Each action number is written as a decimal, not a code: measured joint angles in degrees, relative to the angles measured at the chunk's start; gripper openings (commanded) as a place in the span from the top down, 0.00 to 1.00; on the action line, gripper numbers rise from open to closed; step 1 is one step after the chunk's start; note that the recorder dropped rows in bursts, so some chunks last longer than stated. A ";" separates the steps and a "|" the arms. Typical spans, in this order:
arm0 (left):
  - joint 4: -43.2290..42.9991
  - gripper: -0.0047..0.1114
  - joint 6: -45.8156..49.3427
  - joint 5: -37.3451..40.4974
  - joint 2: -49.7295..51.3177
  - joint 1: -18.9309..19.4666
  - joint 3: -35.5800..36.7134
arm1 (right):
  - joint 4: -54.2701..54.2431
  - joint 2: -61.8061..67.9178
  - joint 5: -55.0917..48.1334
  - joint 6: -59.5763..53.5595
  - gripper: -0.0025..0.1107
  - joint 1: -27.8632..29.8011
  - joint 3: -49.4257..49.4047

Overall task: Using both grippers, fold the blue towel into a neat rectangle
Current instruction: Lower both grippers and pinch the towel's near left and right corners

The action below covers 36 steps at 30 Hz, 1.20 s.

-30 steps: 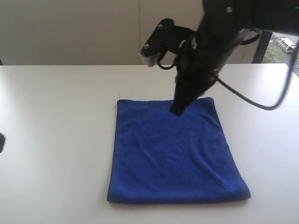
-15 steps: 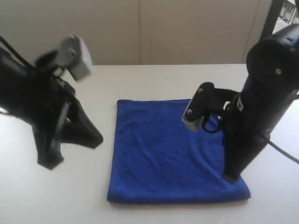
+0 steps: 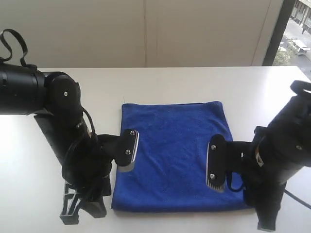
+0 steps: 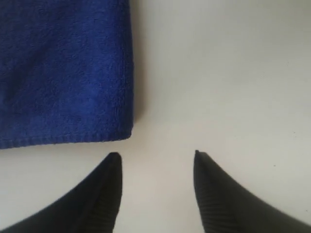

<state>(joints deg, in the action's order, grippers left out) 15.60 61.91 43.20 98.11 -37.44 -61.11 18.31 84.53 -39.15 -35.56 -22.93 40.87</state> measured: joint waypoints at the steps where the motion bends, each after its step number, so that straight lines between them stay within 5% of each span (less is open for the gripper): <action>1: 0.21 0.45 0.68 -0.17 0.32 0.00 0.00 | 0.66 -0.01 0.54 -1.47 0.47 0.00 -0.69; 26: 5.61 0.45 7.13 -7.06 6.72 -1.86 0.00 | 5.33 4.91 13.00 -5.93 0.51 0.00 -7.33; 30: 5.61 0.48 7.13 -7.20 7.73 -1.86 -0.10 | 5.94 6.13 13.18 -5.93 0.58 0.00 -7.22; 36: 4.75 0.69 7.17 -8.00 8.32 -1.86 -0.69 | 6.19 7.03 13.49 -5.93 0.81 0.00 -7.00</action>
<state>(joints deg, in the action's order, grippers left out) 20.36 69.07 35.20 106.43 -39.30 -61.80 24.49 91.56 -25.66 -41.49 -22.93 33.87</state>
